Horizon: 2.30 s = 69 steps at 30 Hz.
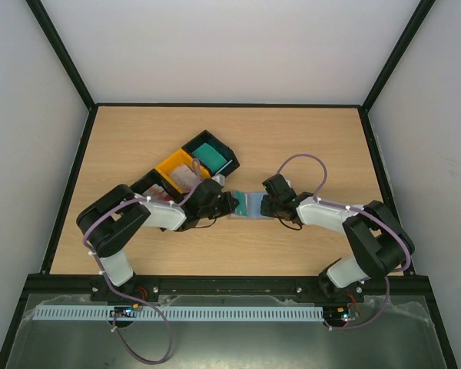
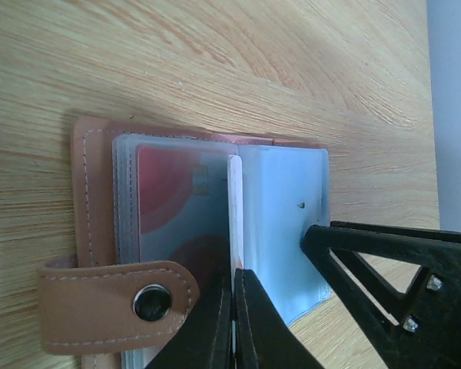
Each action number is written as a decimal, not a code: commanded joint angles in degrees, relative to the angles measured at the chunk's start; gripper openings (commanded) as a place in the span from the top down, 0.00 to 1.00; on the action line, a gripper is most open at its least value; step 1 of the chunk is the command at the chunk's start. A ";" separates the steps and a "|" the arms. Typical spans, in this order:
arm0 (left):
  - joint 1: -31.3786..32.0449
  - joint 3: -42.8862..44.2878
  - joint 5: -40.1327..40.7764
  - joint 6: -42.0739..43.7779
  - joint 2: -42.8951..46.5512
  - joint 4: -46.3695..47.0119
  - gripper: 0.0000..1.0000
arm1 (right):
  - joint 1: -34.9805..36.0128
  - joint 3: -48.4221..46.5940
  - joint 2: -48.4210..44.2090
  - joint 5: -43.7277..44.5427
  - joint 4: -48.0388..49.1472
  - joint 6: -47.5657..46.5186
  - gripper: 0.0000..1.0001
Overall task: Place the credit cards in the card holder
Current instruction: Insert the credit card into the card holder.
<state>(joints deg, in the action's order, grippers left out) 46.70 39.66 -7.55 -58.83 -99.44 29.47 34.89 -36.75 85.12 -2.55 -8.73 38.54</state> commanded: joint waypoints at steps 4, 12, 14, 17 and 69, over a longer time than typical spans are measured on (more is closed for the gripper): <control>0.47 -0.54 -1.08 -2.21 -2.28 7.06 0.98 | 0.39 0.83 1.56 0.44 -3.07 0.45 0.62; 0.59 -1.56 -2.26 -3.09 -2.49 10.45 0.98 | 0.48 0.81 1.81 0.17 -2.66 0.85 0.63; 0.65 -0.95 -2.07 -3.21 -3.09 9.50 0.98 | 0.51 0.82 1.88 0.17 -2.57 0.87 0.63; 0.60 -0.43 -1.95 -3.52 -4.50 8.96 0.98 | 0.44 0.87 2.18 0.18 -2.49 0.92 0.63; 2.30 9.87 -3.12 -1.70 -4.87 -12.80 0.42 | 0.52 3.70 -0.37 -1.60 1.41 2.93 0.64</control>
<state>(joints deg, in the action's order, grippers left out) 48.21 46.70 -13.87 -61.95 -106.06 28.18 34.92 -34.89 84.62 -2.61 -5.02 40.34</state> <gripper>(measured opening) 0.560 0.363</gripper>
